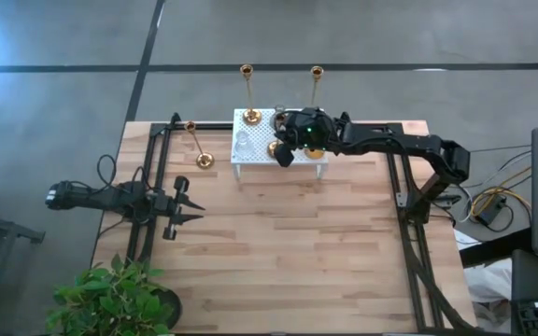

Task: Pick & Place candle stick holders
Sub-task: Put the gold candle holder on the shelf

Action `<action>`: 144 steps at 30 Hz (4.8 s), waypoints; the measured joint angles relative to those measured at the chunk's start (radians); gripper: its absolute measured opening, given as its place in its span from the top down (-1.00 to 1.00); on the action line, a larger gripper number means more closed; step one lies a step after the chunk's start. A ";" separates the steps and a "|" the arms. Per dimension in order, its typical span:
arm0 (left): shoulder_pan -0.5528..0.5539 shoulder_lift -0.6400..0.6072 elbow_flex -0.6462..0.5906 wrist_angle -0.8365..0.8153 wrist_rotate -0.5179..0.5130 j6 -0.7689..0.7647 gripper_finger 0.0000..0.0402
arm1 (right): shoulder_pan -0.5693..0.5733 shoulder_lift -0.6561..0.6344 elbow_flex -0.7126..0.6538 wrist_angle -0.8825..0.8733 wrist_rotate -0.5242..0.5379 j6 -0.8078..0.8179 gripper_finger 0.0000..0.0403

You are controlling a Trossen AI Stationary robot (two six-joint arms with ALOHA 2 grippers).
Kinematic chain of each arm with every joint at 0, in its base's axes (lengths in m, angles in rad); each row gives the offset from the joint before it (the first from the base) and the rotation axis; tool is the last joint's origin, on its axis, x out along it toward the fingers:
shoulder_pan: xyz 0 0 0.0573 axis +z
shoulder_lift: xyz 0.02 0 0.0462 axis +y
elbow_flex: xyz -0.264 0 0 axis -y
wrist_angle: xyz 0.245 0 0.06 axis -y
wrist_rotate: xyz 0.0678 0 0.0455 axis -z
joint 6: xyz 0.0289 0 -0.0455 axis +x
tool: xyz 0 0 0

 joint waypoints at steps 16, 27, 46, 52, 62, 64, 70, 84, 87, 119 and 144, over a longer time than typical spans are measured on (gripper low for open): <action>0.000 0.000 0.000 0.000 0.000 0.000 0.52 | -0.002 -0.070 -0.038 -0.093 0.052 -0.016 0.95; 0.000 0.000 0.000 0.000 0.000 0.000 0.52 | -0.007 -0.072 -0.042 -0.095 0.051 -0.017 0.95; 0.000 0.000 0.000 0.000 0.000 0.000 0.52 | -0.011 -0.082 -0.043 -0.108 0.055 -0.010 0.95; 0.000 0.000 0.000 0.000 0.000 0.000 0.52 | -0.012 -0.082 -0.048 -0.106 0.051 -0.002 0.93; 0.000 0.000 0.000 0.000 0.000 0.000 0.52 | -0.012 -0.082 -0.048 -0.104 0.041 -0.003 0.63; 0.000 0.000 0.000 0.000 0.000 0.000 0.52 | -0.012 -0.082 -0.048 -0.104 0.041 -0.003 0.56; 0.000 0.000 0.000 0.000 0.000 0.000 0.52 | -0.011 -0.082 -0.048 -0.104 0.041 -0.003 0.34; 0.000 0.000 0.000 0.000 0.000 0.000 0.52 | -0.011 -0.136 -0.041 -0.124 0.048 -0.013 0.08; 0.000 0.000 0.000 0.000 0.000 0.000 0.52 | -0.011 -0.179 -0.041 -0.181 0.049 -0.014 0.12; 0.000 0.000 0.000 0.000 0.000 0.000 0.52 | 0.162 -1.199 -0.760 -0.160 -0.209 0.247 0.96; 0.000 0.001 0.000 0.000 0.000 0.000 0.52 | 0.162 -1.643 -1.298 0.371 -0.263 -0.151 0.96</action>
